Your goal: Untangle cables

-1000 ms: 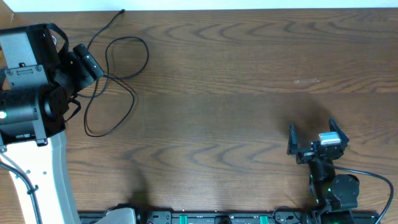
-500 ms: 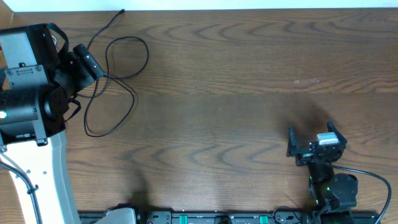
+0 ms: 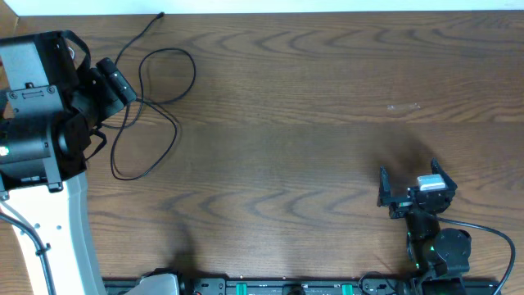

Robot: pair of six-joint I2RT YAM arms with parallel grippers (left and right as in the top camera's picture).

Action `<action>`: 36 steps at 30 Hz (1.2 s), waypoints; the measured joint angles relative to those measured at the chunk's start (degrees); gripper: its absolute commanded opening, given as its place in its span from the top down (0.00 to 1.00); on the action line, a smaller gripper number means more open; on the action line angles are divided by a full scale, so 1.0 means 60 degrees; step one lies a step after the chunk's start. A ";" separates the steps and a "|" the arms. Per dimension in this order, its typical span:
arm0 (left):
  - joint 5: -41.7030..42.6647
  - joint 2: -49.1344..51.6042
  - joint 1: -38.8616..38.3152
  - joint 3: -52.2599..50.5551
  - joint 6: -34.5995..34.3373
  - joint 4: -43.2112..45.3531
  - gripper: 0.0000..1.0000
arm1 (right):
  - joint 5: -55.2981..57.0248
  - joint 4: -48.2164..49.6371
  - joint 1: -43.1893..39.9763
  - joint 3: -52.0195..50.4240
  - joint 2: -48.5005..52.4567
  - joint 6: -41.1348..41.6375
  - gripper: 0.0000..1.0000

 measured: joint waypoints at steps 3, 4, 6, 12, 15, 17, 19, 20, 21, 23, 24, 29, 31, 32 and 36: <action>-0.0004 0.0000 0.0000 0.0000 0.0025 -0.0015 0.04 | 0.0000 0.0000 0.0000 0.0000 0.0000 0.0000 0.01; -0.0004 0.0000 0.0000 0.0000 0.0033 -0.0029 0.04 | 0.0000 0.0000 0.0000 0.0000 0.0000 0.0000 0.01; -0.0004 0.0000 0.0000 0.0000 0.0047 -0.0091 0.04 | 0.0000 0.0000 0.0000 0.0000 0.0000 0.0000 0.01; -0.0004 -0.0004 0.0000 0.0000 0.0062 -0.0226 0.04 | 0.0000 0.0000 0.0000 0.0000 0.0000 0.0000 0.01; -0.0004 -0.0091 0.0000 -0.0117 0.0062 0.0004 0.04 | 0.0000 0.0000 0.0000 0.0000 0.0000 0.0000 0.01; 0.0004 -0.0310 0.0000 -0.0444 0.0062 0.0277 0.04 | 0.0000 0.0000 0.0000 0.0000 0.0000 0.0000 0.01; 0.0036 -0.0703 0.0000 -0.0991 0.0066 0.0674 0.04 | 0.0000 0.0000 0.0000 0.0000 0.0000 0.0000 0.01; 0.0069 -0.0936 0.0000 -0.1315 0.0062 0.0969 0.04 | 0.0000 0.0000 0.0000 0.0000 0.0000 0.0000 0.01; 0.0102 -0.1213 0.0000 -0.1712 0.0062 0.1341 0.04 | 0.0000 0.0004 0.0000 0.0000 0.0004 0.0000 0.01; 0.0178 -0.1810 0.0000 -0.2579 0.0066 0.2102 0.04 | 0.0000 0.0004 0.0000 0.0000 0.0004 0.0000 0.01; 0.0233 -0.2186 0.0000 -0.3162 0.0062 0.2645 0.04 | 0.0000 -0.0004 0.0000 0.0000 0.0000 0.0000 0.01; 0.0590 -0.3898 0.0000 -0.5934 0.0069 0.4725 0.04 | -0.0004 0.0007 0.0000 0.0000 0.0004 0.0000 0.01; 0.0747 -0.4594 -0.0004 -0.7060 0.0073 0.5515 0.04 | -0.0004 0.0007 -0.0004 0.0000 0.0004 -0.0004 0.01; 0.0831 -0.5005 -0.0018 -0.7690 0.0076 0.5916 0.04 | 0.0000 0.0007 0.0000 0.0000 0.0004 -0.0004 0.01; 0.0958 -0.6488 -0.0266 -0.9814 0.0102 0.7326 0.04 | -0.0004 0.0000 0.0000 0.0000 0.0004 -0.0004 0.01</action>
